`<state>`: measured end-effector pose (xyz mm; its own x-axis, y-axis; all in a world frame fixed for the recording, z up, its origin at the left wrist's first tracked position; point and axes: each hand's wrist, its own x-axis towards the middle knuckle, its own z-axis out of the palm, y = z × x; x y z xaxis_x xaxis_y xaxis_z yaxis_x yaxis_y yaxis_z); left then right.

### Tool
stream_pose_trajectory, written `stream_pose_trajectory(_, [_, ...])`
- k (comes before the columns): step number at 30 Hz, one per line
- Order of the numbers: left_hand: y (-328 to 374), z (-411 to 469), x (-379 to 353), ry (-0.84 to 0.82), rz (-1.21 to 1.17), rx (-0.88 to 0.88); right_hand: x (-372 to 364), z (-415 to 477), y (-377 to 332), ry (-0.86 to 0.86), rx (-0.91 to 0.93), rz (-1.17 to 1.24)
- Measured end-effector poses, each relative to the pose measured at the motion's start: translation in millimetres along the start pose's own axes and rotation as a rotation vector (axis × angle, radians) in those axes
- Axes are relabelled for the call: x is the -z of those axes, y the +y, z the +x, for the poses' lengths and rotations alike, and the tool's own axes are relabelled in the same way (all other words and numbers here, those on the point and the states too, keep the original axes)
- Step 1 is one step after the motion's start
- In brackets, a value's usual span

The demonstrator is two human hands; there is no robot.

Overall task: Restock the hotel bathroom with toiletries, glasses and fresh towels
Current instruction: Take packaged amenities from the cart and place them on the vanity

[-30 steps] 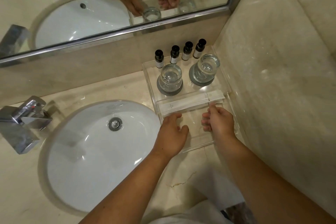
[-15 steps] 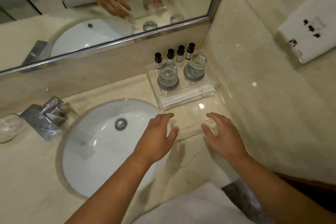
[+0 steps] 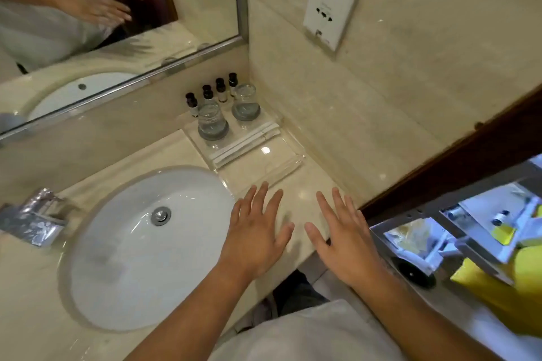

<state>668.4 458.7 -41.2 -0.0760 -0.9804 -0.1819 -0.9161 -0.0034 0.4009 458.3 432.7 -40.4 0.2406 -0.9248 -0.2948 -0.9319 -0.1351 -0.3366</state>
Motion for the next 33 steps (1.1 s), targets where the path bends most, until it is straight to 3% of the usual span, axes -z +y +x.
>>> stream_pose_trajectory(18, [156.1,-21.4,-58.3,-0.134,0.092,-0.359,11.4,-140.6,129.0,0.216,-0.388,0.139])
stream_pose_trajectory(33, [370.6,-46.5,-143.6,-0.151,0.073,-0.586,74.3,-279.6,296.4,0.394,-0.566,0.193])
